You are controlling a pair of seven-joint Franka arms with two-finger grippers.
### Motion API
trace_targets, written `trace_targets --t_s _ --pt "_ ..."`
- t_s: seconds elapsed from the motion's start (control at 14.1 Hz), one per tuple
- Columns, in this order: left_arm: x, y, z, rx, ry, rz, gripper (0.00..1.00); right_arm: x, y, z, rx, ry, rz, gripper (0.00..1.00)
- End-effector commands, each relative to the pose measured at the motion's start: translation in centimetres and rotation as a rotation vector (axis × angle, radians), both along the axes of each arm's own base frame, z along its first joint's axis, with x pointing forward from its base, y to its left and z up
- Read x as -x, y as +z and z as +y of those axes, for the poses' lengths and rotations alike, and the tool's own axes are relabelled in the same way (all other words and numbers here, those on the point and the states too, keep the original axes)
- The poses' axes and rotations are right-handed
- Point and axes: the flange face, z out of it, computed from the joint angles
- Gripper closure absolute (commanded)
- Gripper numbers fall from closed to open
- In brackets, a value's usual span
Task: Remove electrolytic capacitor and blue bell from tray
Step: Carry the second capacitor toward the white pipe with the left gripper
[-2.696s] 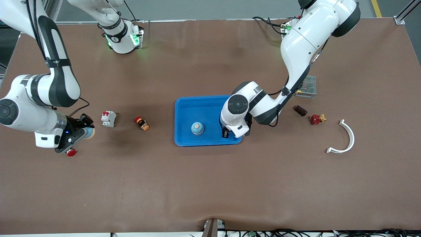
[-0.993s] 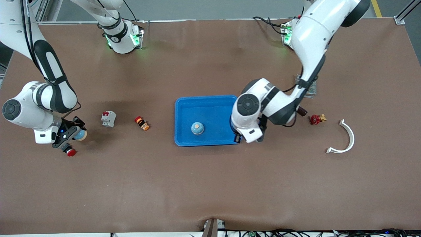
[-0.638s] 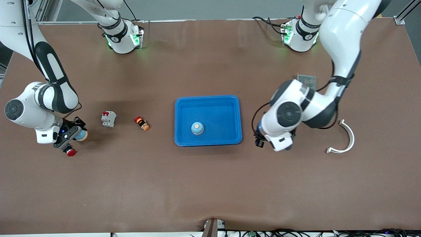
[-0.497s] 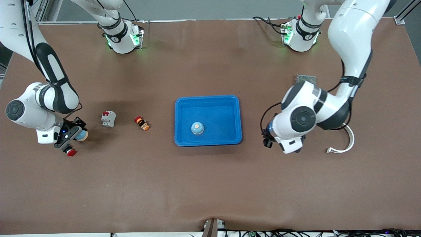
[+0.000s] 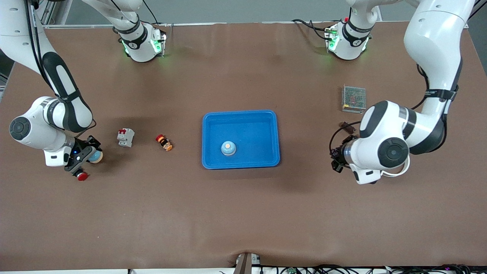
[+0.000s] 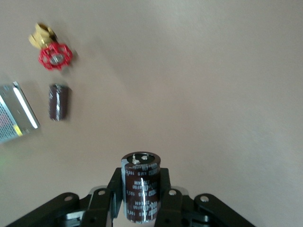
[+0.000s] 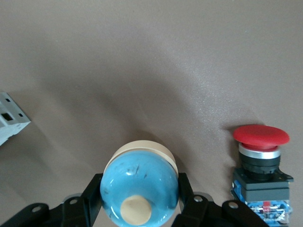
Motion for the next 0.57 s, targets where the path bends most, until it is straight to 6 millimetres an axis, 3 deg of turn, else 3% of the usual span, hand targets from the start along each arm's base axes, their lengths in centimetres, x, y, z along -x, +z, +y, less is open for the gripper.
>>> trace_targets --t_s 0.0,0.07,0.21,0.5 --pt "0.7 -0.6 3.6 -0.007 -0.088 0.026 1.0 0.3 -0.2 -0.2 -0.011 0.013 -0.012 0.45" --pt "0.5 -1.0 5.0 -0.017 -0.102 0.025 1.0 0.3 -0.5 -0.3 -0.012 0.011 -0.01 0.45" --pt "0.2 -1.9 6.2 -0.051 -0.154 0.025 1.0 0.3 -0.5 -0.3 -0.013 0.011 -0.008 0.45" --pt "0.3 -5.3 8.8 -0.133 -0.253 0.047 1.0 0.3 -0.6 -0.2 -0.014 0.01 -0.007 0.42"
